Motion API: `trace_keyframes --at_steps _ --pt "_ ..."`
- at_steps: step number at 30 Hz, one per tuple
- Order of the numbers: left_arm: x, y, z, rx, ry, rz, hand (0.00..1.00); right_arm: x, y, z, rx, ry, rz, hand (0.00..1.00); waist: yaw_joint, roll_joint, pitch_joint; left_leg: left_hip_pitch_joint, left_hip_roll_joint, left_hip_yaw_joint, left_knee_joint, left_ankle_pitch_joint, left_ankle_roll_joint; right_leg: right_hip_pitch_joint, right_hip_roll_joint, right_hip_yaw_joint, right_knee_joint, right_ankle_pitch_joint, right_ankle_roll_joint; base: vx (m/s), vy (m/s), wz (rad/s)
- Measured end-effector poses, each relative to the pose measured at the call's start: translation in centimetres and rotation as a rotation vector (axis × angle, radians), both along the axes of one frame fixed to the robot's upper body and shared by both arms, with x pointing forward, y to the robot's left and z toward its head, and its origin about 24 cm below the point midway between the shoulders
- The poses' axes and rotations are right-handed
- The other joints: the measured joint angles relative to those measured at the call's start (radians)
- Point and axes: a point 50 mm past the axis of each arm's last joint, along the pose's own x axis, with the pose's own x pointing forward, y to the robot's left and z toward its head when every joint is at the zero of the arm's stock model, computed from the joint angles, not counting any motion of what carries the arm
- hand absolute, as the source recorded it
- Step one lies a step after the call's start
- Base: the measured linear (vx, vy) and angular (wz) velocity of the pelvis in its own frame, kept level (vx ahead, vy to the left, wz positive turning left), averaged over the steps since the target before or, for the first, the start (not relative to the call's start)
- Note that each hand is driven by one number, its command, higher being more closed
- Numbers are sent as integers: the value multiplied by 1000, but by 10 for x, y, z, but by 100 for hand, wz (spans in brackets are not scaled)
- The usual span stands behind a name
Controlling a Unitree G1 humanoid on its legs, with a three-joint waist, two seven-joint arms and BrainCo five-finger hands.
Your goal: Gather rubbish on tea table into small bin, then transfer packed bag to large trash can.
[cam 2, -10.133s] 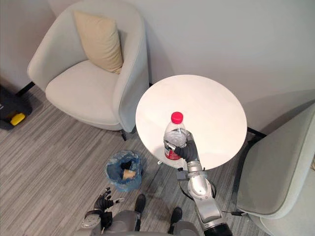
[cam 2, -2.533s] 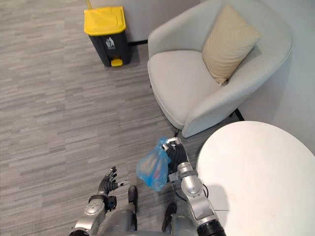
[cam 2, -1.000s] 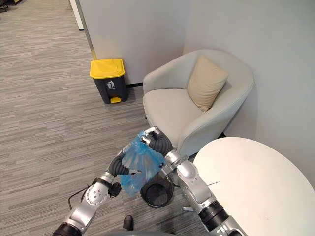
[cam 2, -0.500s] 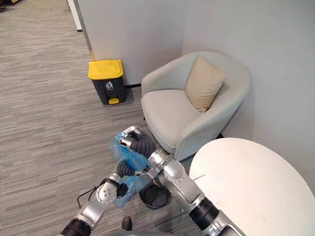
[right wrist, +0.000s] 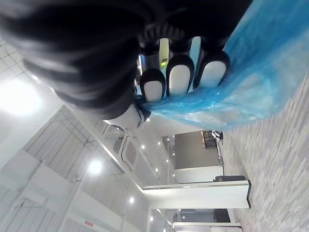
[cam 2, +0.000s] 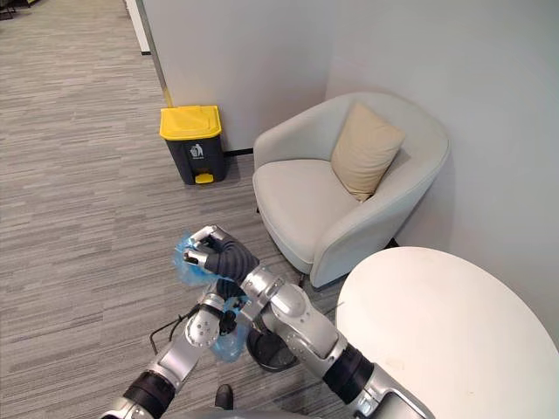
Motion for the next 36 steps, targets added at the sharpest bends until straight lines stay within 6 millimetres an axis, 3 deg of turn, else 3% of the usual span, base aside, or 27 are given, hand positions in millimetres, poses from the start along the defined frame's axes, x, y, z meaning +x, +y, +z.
trace_keyframes --at_steps 4,18,19,27,36 --pt "6 -3 6 -1 -25 -5 100 1 3 5 7 -13 6 100 1 -1 0 -1 4 -2 3 1 -2 9 7 -2 -7 5 -6 33 -12 1" --pt "4 -1 -2 -22 26 2 100 1 4 5 -17 -38 2 100 -2 -1 0 1 7 2 1 -1 -5 8 10 3 -16 7 -8 0 0 0" --pt "3 0 -3 -23 29 3 100 1 4 5 -21 -41 1 0 -2 -1 0 1 7 2 1 -1 -6 8 10 4 -17 7 -8 0 0 0" --pt "-8 4 -16 -38 110 6 100 5 -13 -5 -119 -126 -106 0 -5 -1 0 2 7 5 1 -3 -8 9 10 7 -17 7 -8 0 0 0" --pt "-18 14 -26 -62 164 43 100 10 -42 -27 -424 -334 -321 0 -26 -4 2 3 7 8 -4 -4 -9 8 9 11 -16 5 -6 0 0 0"
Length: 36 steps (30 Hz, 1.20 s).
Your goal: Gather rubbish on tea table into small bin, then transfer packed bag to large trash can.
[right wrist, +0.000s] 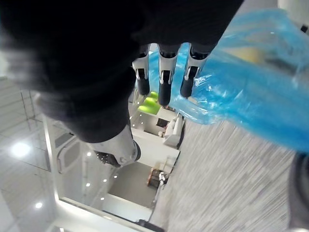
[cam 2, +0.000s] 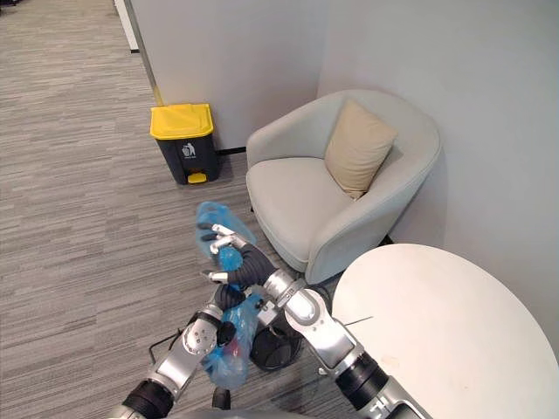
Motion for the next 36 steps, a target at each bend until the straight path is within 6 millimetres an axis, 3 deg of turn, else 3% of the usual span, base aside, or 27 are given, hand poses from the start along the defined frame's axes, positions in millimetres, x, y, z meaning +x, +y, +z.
trace_keyframes --at_steps 14,28,31,36 --pt "-3 30 -4 -78 35 167 100 -5 -40 -26 -301 -109 -131 0 -3 -1 5 0 0 19 0 -8 -2 -11 -1 19 1 -2 2 2 1 -3" --pt "-13 53 -12 -171 78 325 100 -7 -70 -37 -311 -62 -267 0 -7 -1 9 0 -2 19 0 -14 -2 -15 -2 19 -1 -9 13 0 0 0" --pt "-15 65 -13 -182 79 382 100 -8 -79 -47 -278 2 -349 0 -11 2 12 0 -4 18 2 -15 -3 -14 -4 18 -2 -6 8 0 0 0" --pt "-34 81 -23 -198 125 471 100 -13 -113 -81 -194 226 -558 0 -27 9 18 -1 -10 17 4 -19 -1 -13 -9 17 -7 -7 10 0 0 0"
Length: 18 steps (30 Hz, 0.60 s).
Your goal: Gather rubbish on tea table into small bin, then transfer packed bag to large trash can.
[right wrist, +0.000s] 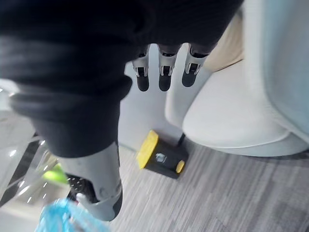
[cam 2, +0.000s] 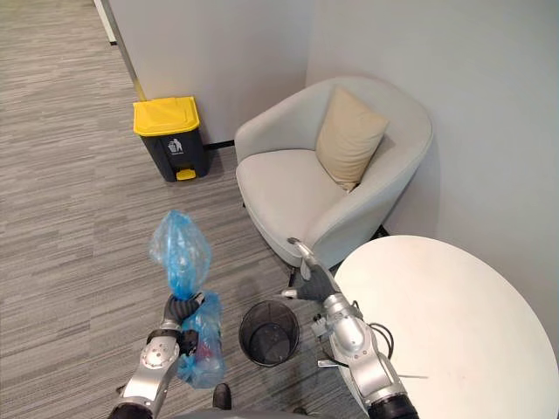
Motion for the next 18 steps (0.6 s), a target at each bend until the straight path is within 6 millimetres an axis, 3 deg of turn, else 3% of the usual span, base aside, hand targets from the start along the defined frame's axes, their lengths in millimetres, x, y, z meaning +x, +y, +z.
trace_keyframes --at_steps 4,10,18 --pt "-13 9 -7 -23 35 34 100 -14 -22 -33 114 161 -167 0 -3 6 4 0 -8 -1 0 -4 3 5 -7 -3 -8 -1 3 0 0 0" --pt "-30 9 -26 -45 140 12 100 -26 -23 -61 177 287 -246 0 -2 11 7 5 -13 -24 1 -7 1 30 -9 -25 -29 -1 4 19 4 11" --pt "-47 9 -41 -60 231 10 100 -39 -29 -83 157 402 -298 0 -2 31 19 11 -12 -23 0 -8 0 35 -8 -24 -28 -1 4 2 0 0"
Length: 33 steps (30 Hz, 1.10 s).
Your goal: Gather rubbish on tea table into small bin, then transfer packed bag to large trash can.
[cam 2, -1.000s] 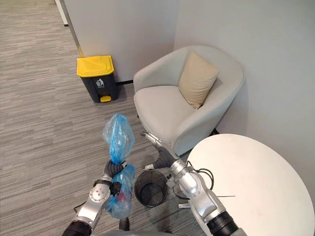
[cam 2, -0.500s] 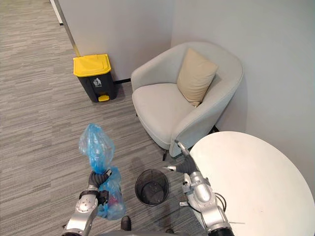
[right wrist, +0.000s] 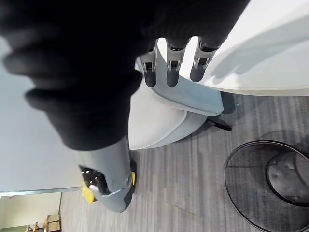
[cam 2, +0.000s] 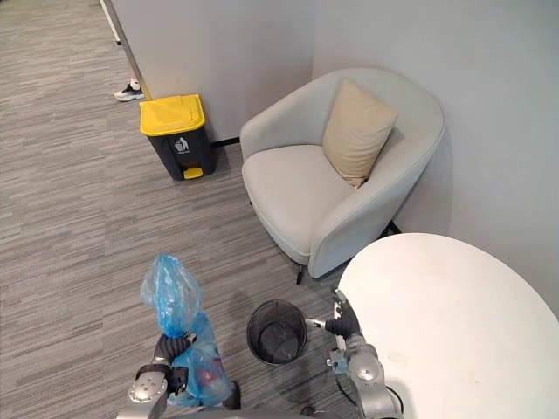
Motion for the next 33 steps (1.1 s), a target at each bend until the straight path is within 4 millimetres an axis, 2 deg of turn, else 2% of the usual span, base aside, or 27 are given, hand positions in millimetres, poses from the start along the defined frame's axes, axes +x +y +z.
trace_keyframes --at_steps 8,11,15,18,19,21,22,23,24,25,26,27,28,30,32,33 --pt "-16 1 -10 -18 62 25 100 -11 -3 -13 -10 69 -27 0 1 5 5 0 0 4 -3 -1 0 -2 -1 3 2 0 1 -1 1 -1" --pt "-17 1 -11 -19 64 26 100 -8 -3 -11 -19 63 -28 0 3 10 22 0 2 18 -4 -1 0 -16 -1 18 15 -2 2 -15 8 -14" --pt "-15 0 -10 -19 59 25 100 8 4 -3 -47 17 11 0 5 7 47 -19 4 56 2 -1 0 -85 -7 57 84 -15 9 -14 11 -30" --pt "-6 -2 -7 -21 36 15 100 19 13 5 -82 -23 69 0 6 -14 65 -24 -12 74 6 -2 4 -145 -36 76 204 -66 17 3 18 -13" --pt "1 -3 -4 -22 17 9 100 21 14 7 -85 -38 72 0 5 -26 76 -32 -26 64 39 -17 15 -154 -56 72 252 -86 23 -1 18 24" --pt "7 -4 -1 -25 -4 5 100 23 19 12 -89 -62 97 0 6 -27 76 -61 -31 47 94 -42 22 -156 -60 73 271 -96 38 -14 6 29" --pt "11 -5 1 -27 -19 4 100 26 21 17 -92 -87 108 0 9 -26 77 -83 -24 35 126 -53 28 -159 -62 71 283 -107 53 -29 -13 54" --pt "14 -5 3 -29 -36 5 100 27 27 20 -84 -108 125 0 3 -37 80 -100 -35 22 155 -56 33 -183 -85 99 390 -162 87 -23 -27 65" --pt "14 -4 5 -28 -43 5 100 27 30 20 -81 -108 134 0 3 -50 80 -104 -50 10 167 -56 33 -186 -96 122 432 -187 97 -41 -50 91" --pt "15 -5 7 -36 -60 10 100 27 34 20 -77 -110 150 0 11 -67 80 -114 -70 -15 187 -60 29 -184 -104 144 435 -211 82 -68 -69 53" --pt "15 -10 8 -53 -71 14 100 30 35 22 -83 -123 164 0 47 -51 80 -128 -62 -15 193 -60 26 -181 -83 150 400 -203 52 -93 -54 27" --pt "14 -13 8 -62 -73 17 100 32 36 24 -88 -133 176 0 63 -37 83 -135 -48 -15 194 -59 25 -176 -66 150 372 -193 37 -128 -48 -12" --pt "8 -16 6 -75 -68 27 100 34 39 30 -89 -161 190 0 87 -13 81 -164 -22 -24 195 -46 10 -178 -36 143 332 -156 10 -114 -35 -4" --pt "7 -16 6 -80 -68 30 100 38 40 36 -84 -193 189 0 88 -3 100 -176 -11 -40 187 -24 0 -183 -25 126 327 -145 -4 -113 -55 19" --pt "8 -17 7 -91 -76 38 100 41 37 41 -80 -216 172 0 78 6 111 -193 -9 -75 175 6 -18 -196 -18 93 338 -141 -10 -126 -70 42" --pt "11 -19 10 -93 -89 35 100 42 33 42 -88 -221 153 0 77 9 114 -204 -8 -96 156 37 -46 -201 -25 64 334 -131 -28 -166 -53 64"
